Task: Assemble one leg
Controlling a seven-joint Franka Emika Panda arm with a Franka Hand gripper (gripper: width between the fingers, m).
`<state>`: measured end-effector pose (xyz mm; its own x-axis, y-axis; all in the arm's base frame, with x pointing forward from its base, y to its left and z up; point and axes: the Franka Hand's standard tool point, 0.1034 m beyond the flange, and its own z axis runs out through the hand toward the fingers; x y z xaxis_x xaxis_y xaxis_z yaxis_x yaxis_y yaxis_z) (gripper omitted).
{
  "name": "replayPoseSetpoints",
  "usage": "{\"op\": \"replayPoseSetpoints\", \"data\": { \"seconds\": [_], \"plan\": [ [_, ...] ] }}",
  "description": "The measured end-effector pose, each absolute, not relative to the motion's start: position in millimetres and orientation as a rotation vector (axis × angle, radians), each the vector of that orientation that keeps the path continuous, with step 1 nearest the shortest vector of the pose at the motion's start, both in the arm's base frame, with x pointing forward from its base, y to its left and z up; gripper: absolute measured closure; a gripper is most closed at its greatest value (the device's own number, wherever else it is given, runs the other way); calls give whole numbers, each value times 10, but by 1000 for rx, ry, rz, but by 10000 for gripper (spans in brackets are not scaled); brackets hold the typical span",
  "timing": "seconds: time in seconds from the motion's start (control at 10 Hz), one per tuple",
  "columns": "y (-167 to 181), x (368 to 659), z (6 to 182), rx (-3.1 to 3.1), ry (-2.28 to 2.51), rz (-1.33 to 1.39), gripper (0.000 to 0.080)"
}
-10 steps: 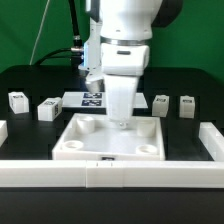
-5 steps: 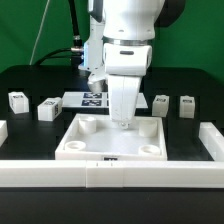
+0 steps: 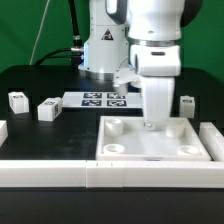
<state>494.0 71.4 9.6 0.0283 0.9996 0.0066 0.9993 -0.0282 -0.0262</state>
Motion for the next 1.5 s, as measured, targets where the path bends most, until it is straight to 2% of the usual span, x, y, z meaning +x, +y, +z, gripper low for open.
{"op": "replayPoseSetpoints", "data": {
  "seconds": [0.5,0.6,0.7,0.8,0.9,1.0,1.1,1.3,1.5],
  "plan": [
    [811,4977,99,-2275,-2131,22,741],
    [810,4976,98,-2275,-2131,22,682],
    [809,4975,97,-2275,-2131,22,682],
    [809,4975,96,-2275,-2131,22,475],
    [809,4974,96,-2275,-2131,23,338],
    [809,4974,96,-2275,-2131,23,338],
    [809,4973,95,-2275,-2131,23,196],
    [808,4973,95,-2275,-2130,23,152],
    [808,4973,95,-2275,-2130,23,151]
  ]
}}
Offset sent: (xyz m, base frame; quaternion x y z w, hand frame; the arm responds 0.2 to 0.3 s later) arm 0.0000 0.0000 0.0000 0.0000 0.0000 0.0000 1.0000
